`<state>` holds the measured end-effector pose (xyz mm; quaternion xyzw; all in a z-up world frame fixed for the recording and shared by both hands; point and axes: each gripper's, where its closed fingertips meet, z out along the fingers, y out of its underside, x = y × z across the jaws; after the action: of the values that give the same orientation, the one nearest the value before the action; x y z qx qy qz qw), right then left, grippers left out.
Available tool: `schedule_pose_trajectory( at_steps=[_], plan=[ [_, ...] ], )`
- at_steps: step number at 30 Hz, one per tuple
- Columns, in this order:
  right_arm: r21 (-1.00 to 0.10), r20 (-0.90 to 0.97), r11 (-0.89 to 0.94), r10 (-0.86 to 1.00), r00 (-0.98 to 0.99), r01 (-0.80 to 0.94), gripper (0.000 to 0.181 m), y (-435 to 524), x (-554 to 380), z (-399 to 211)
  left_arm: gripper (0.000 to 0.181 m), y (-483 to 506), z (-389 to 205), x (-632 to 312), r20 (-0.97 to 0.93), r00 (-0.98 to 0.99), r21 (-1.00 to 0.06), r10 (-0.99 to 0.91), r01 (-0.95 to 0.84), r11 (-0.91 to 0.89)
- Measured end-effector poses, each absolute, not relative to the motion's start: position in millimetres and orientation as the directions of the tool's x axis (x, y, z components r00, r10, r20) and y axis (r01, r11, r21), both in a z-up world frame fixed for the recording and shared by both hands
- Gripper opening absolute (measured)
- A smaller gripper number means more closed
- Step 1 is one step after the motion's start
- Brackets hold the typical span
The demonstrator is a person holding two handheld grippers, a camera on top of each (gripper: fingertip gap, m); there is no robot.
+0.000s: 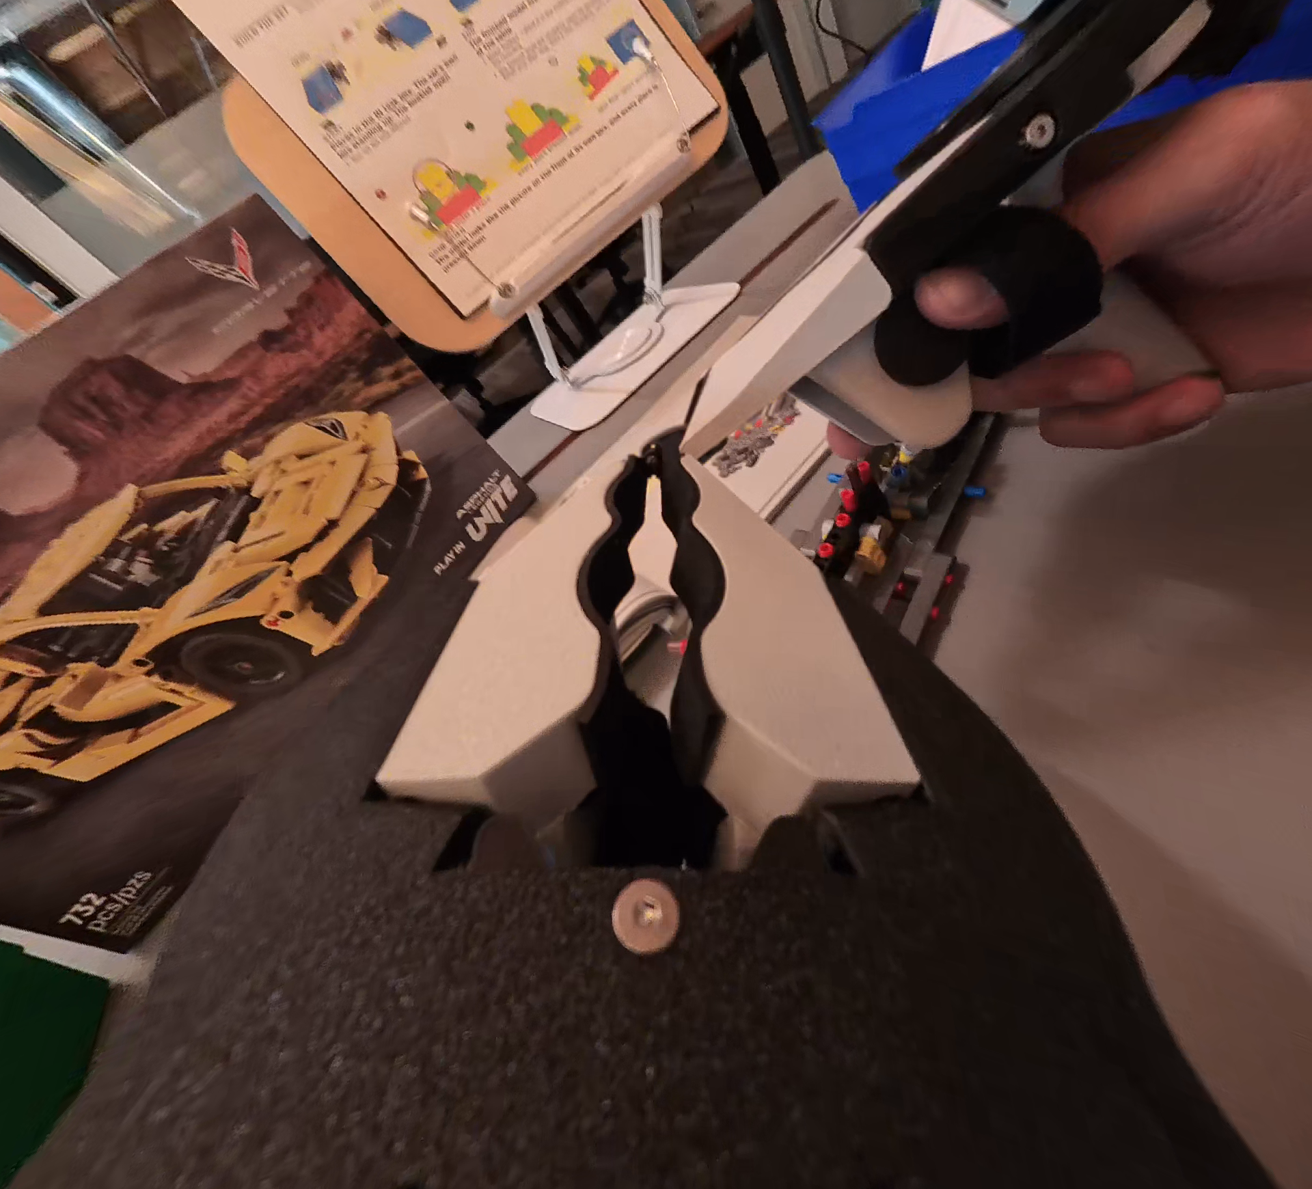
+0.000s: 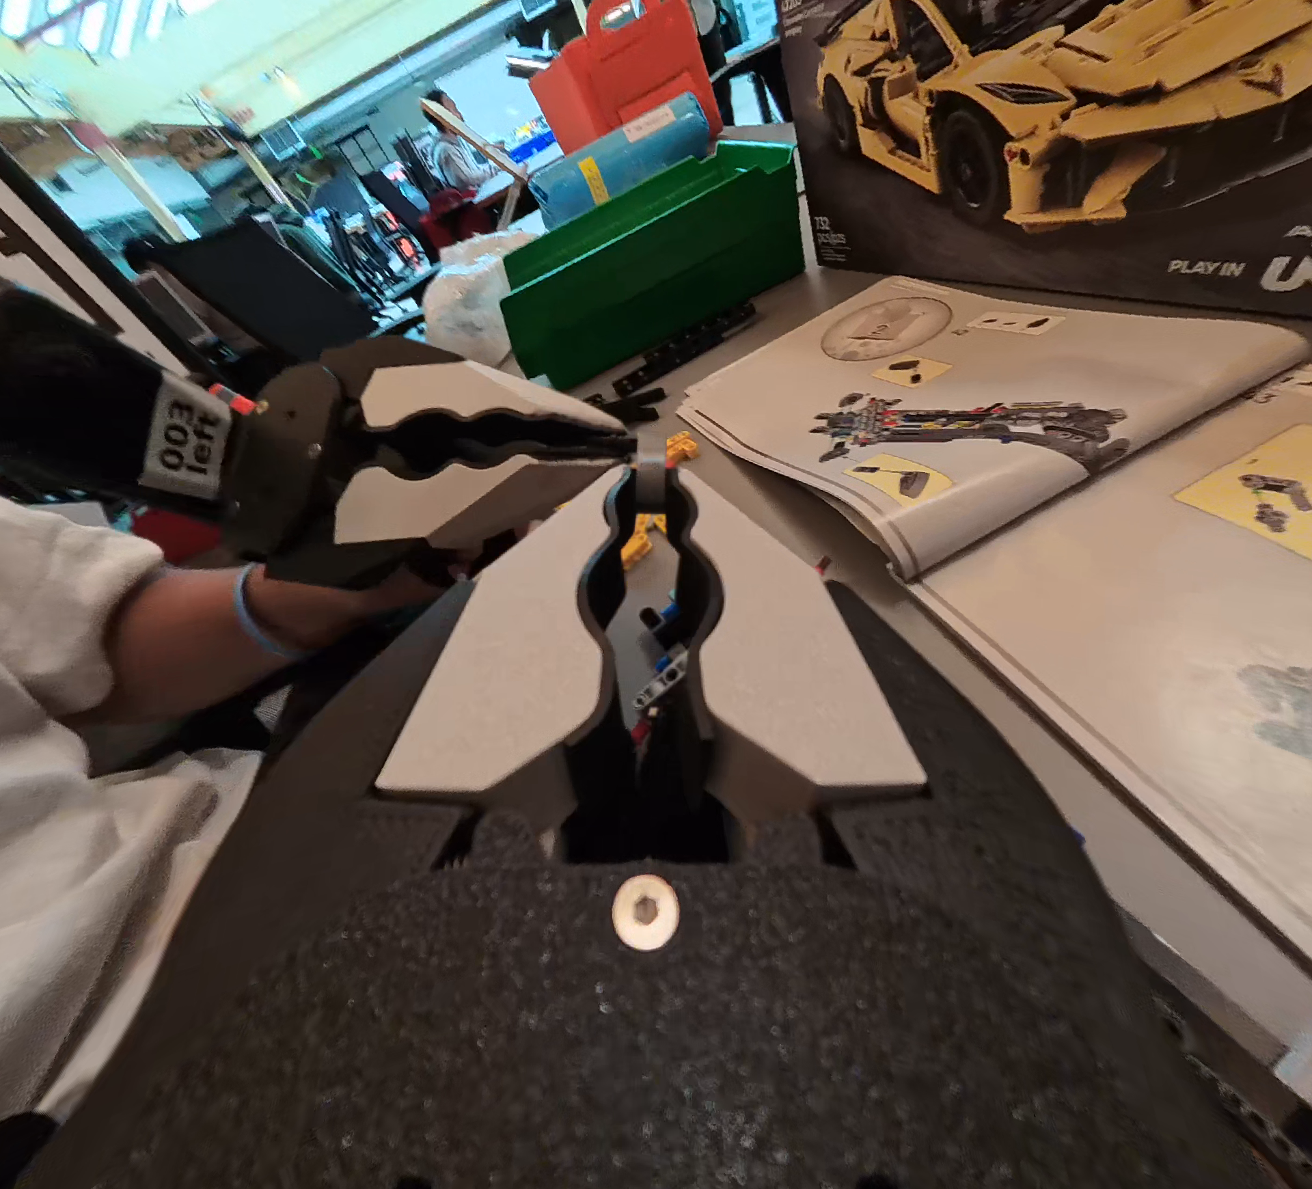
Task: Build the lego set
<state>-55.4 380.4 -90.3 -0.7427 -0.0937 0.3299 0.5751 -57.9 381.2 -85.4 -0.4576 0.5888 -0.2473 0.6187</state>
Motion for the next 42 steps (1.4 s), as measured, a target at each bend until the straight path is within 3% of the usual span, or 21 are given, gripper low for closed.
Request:
schedule_pose_trajectory(
  at_steps=[6, 16, 23, 32, 42],
  plan=[
    [-0.956, -0.172, -0.292, 0.459, 0.871, -0.035, 0.007, 385.9, -50.8, -104.8, 0.003, 386.2, -100.7, -55.5, -0.468, 0.13, -0.848, -0.874, -0.347, 0.402],
    [-0.936, -0.269, -0.335, 0.473, 0.839, -0.111, 0.007, 385.4, -48.6, -109.0, 0.004, 386.6, -105.4, -53.2, -0.638, 0.13, -0.734, -0.759, -0.402, 0.548],
    [-0.944, -0.173, -0.33, 0.448, 0.877, -0.018, 0.007, 387.7, -47.8, -116.3, 0.003, 389.6, -113.5, -54.5, -0.755, 0.075, -0.599, -0.651, -0.483, 0.639],
    [-0.93, -0.036, -0.35, 0.395, 0.918, 0.114, 0.007, 392.1, -44.4, -129.0, 0.003, 395.6, -125.8, -53.2, -0.915, -0.03, -0.308, -0.403, -0.592, 0.745],
    [-0.933, -0.059, -0.349, 0.387, 0.92, 0.087, 0.007, 393.0, -46.9, -127.0, 0.003, 392.3, -138.1, -52.3, -0.928, -0.036, -0.288, -0.37, -0.558, 0.778]
  ],
)
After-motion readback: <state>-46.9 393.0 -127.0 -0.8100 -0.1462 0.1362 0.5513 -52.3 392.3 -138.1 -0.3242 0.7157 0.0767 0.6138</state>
